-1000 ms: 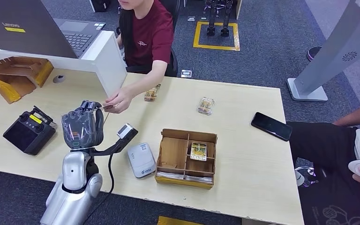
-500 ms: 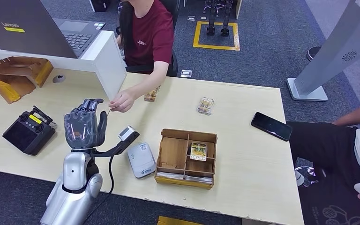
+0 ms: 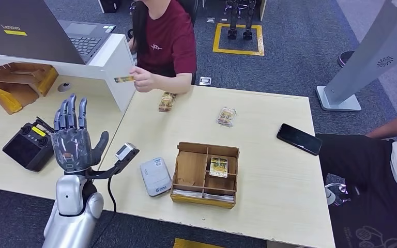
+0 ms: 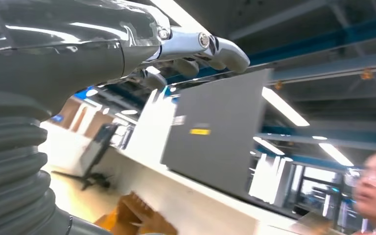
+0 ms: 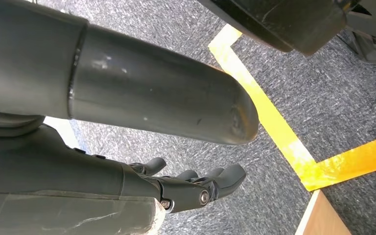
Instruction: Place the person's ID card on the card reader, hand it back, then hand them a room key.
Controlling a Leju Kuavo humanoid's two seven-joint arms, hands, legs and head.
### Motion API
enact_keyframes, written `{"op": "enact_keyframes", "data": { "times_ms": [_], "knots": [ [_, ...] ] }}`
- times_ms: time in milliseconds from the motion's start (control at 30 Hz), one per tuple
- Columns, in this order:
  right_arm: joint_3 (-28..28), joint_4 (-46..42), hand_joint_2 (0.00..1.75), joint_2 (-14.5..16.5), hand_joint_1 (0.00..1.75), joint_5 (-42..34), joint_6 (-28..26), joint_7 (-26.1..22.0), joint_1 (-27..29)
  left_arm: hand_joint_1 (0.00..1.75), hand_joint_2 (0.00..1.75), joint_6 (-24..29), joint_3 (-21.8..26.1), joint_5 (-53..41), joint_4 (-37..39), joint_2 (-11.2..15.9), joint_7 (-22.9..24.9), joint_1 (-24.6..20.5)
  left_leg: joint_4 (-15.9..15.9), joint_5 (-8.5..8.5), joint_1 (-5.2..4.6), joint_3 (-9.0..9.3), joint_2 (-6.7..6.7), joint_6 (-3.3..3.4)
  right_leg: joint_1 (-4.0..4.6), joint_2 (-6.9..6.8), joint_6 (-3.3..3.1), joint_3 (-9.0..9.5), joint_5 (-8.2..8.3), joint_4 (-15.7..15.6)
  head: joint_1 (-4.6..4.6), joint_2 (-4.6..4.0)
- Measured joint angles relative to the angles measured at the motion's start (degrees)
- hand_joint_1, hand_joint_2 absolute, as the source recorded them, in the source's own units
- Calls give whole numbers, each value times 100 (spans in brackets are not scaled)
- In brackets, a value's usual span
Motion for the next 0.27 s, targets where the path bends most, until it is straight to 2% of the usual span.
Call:
{"op": "enact_keyframes", "data": {
  "times_ms": [200,267],
  "knots": [
    [-4,0,0,0,0,-1,-3,80,33,0,175,116,1892,1417,-272,-315,-1772,402,-1,-1,4,-5,1,-1,1,1,-2,-8,-2,1,-1,0],
    [-7,0,0,0,0,-1,-3,83,36,0,175,116,2365,1666,-299,-383,-2109,459,-1,-1,5,-5,0,-1,1,1,-2,-8,-3,1,-1,0]
  ]
}}
